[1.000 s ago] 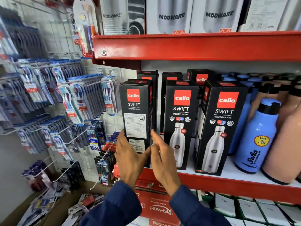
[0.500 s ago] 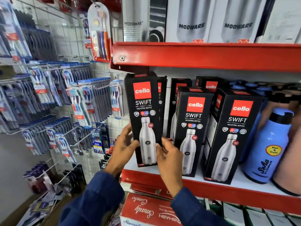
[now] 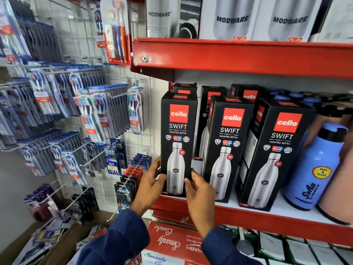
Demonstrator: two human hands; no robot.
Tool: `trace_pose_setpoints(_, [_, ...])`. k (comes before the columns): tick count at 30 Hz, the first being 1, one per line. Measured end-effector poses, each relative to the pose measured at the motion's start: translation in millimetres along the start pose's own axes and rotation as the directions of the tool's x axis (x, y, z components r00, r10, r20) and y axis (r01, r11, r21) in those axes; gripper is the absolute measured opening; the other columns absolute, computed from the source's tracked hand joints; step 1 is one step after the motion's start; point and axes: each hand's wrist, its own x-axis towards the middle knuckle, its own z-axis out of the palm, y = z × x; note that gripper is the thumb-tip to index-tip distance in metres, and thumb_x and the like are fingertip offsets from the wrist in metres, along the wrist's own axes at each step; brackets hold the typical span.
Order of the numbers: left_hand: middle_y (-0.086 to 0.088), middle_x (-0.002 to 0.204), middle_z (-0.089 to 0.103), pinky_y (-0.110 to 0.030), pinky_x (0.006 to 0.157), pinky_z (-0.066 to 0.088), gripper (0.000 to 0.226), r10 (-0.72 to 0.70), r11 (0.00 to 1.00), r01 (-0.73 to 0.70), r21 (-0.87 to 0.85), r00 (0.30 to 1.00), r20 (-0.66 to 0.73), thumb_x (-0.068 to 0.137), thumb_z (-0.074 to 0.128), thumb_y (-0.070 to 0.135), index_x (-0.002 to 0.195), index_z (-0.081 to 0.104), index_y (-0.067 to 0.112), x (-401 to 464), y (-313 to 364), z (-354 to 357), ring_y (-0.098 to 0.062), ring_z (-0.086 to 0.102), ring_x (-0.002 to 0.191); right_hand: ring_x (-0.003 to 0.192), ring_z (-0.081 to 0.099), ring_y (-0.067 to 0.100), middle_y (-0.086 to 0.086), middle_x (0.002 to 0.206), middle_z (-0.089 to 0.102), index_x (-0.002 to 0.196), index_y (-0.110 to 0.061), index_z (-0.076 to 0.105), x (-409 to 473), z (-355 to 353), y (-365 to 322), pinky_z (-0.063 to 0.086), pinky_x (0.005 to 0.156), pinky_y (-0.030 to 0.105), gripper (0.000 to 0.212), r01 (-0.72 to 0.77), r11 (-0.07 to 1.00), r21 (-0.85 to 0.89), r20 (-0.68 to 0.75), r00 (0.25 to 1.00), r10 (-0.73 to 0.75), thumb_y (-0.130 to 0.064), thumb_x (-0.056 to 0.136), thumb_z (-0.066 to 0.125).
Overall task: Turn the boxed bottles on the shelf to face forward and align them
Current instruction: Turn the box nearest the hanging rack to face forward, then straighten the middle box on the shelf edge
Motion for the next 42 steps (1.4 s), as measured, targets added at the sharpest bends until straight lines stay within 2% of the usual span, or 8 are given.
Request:
trace_pose_setpoints(3, [0.011,0.119,0.070,-0.027,0.095,0.056,0.048,-0.028,0.993,0.038,0.116,0.996,-0.090,0.087,0.057,0.002,0.130,0.056,0.022,-11,-11,3,-0.002,0.068,0.106,0.083,0.062,-0.005,0.005,0.103,0.075,0.131,-0.011,0.057,-9,0,6,0.054,0.081,0.012,0.040,0.006,0.998,-0.060,0.043,0.999,-0.003,-0.019,0.092,0.061])
trace_pose_setpoints(6, [0.019,0.098,0.069,0.004,0.079,0.042,0.037,0.008,0.949,0.050,0.313,0.983,-0.182,0.084,0.067,0.008,0.120,0.065,0.017,-16,-12,7,0.025,0.059,0.085,0.084,0.069,0.007,0.005,0.098,0.075,0.133,-0.015,0.055,-14,1,7,0.057,0.082,0.021,0.041,0.006,0.992,-0.124,0.081,0.997,0.005,-0.022,0.093,0.058])
trace_pose_setpoints(10, [0.014,0.089,0.070,0.007,0.070,0.039,0.026,0.034,0.911,0.065,0.408,0.973,-0.230,0.085,0.066,0.012,0.111,0.069,0.014,-18,-12,7,0.022,0.060,0.077,0.080,0.073,0.015,0.005,0.087,0.076,0.130,-0.020,0.058,-16,2,4,0.060,0.074,0.029,0.037,0.012,0.982,-0.190,0.108,0.994,0.009,-0.024,0.094,0.055])
trace_pose_setpoints(24, [-0.001,0.103,0.078,-0.030,0.080,0.060,0.029,0.039,0.851,0.123,0.511,0.955,-0.295,0.088,0.061,0.022,0.114,0.069,0.015,-45,-3,10,-0.011,0.073,0.082,0.072,0.069,0.007,-0.001,0.094,0.077,0.129,-0.020,0.060,-30,-9,3,0.051,0.066,0.010,0.036,0.004,0.981,-0.193,0.157,0.987,0.027,-0.023,0.093,0.055])
trace_pose_setpoints(30, [-0.009,0.116,0.074,0.007,0.064,0.038,0.041,-0.006,0.860,0.158,0.486,0.954,-0.299,0.089,0.063,0.023,0.128,0.062,0.010,-44,-1,9,0.007,0.053,0.056,0.081,0.065,0.001,0.001,0.111,0.074,0.130,-0.014,0.059,-28,-14,-7,0.033,0.060,-0.011,0.039,-0.008,0.991,-0.136,0.152,0.988,0.029,-0.019,0.092,0.060])
trace_pose_setpoints(34, [-0.003,0.124,0.064,-0.024,0.097,0.046,0.049,0.129,0.892,0.071,0.447,0.906,-0.402,0.085,0.067,0.013,0.133,0.055,0.014,-51,11,12,-0.015,0.061,0.105,0.067,0.068,0.000,-0.008,0.110,0.072,0.125,-0.020,0.063,-32,-28,-3,0.049,0.064,0.001,0.037,-0.026,0.999,-0.041,0.102,0.994,0.030,-0.014,0.088,0.065])
trace_pose_setpoints(36, [0.000,0.116,0.058,-0.034,0.092,0.050,0.040,0.255,0.889,-0.022,0.457,0.853,-0.455,0.083,0.068,0.008,0.121,0.059,0.016,-54,17,16,-0.020,0.056,0.106,0.080,0.068,-0.006,-0.010,0.107,0.073,0.114,-0.023,0.069,-34,-42,2,0.055,0.074,0.009,0.032,-0.034,0.999,0.018,0.008,0.999,0.034,-0.010,0.085,0.068])
trace_pose_setpoints(42, [0.008,0.088,0.065,-0.007,0.076,0.045,0.016,0.328,0.898,-0.198,0.393,0.896,-0.298,0.082,0.065,0.008,0.096,0.067,0.015,-66,48,61,0.004,0.059,0.085,0.080,0.067,-0.001,-0.002,0.093,0.074,0.098,-0.021,0.070,-31,-83,28,0.054,0.072,0.009,0.025,-0.100,0.993,0.068,-0.239,0.964,0.113,-0.002,0.081,0.069])
